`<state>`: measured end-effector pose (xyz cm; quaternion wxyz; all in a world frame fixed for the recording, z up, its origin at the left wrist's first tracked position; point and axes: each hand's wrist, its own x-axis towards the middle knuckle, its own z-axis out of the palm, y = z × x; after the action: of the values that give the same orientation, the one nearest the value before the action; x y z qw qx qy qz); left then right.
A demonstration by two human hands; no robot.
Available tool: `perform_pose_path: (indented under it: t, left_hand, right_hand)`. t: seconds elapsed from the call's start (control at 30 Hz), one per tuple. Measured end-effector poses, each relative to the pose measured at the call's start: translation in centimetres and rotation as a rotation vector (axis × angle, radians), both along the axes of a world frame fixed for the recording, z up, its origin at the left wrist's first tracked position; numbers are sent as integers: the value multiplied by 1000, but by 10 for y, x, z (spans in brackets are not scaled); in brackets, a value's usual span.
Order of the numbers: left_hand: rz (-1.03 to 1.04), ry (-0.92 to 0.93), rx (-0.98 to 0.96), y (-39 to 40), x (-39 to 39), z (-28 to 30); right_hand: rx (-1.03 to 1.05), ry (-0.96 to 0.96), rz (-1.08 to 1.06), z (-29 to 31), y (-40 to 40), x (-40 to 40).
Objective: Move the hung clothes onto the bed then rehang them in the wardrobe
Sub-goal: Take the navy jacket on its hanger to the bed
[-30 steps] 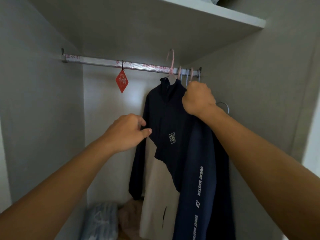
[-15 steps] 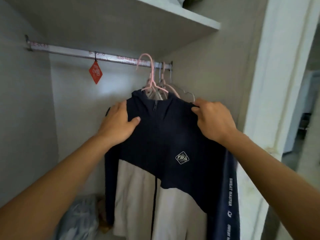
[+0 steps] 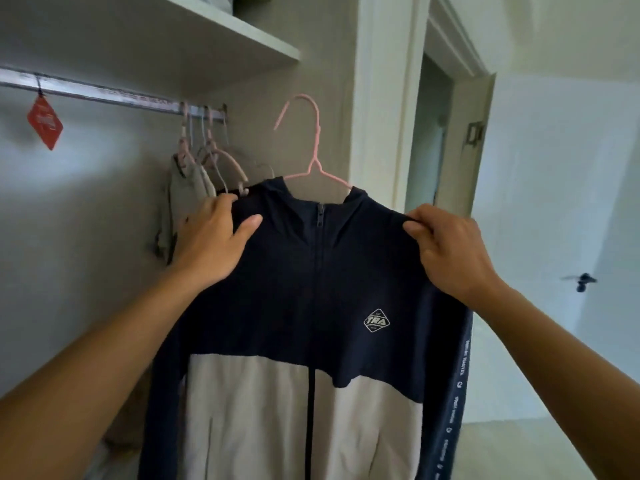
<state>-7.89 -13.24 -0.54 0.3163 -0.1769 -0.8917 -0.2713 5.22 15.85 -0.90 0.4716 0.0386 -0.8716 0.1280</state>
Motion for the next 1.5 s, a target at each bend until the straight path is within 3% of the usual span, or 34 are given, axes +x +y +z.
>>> perform_pose_path:
  t: [0.2,0.43,0.8,1.07,1.5]
  left_hand:
    - [-263,134,102,80,54,8]
    - [-659,-80,292,187,131,-6]
    - [-1040,-176,175,381,311,-35]
    - [-1268,-312,245,498,430,-45]
    - [-1682,-305,-47,681,560,-77]
  right_hand:
    - [-32,-16,-165,-2,52,95]
    - [-148,-93,-309,-8,114,222]
    - [-329,-157,-576,-31,227,442]
    - [-355,-139,-836,-39,285,580]
    - [-404,-154,-1283,-76,356,727]
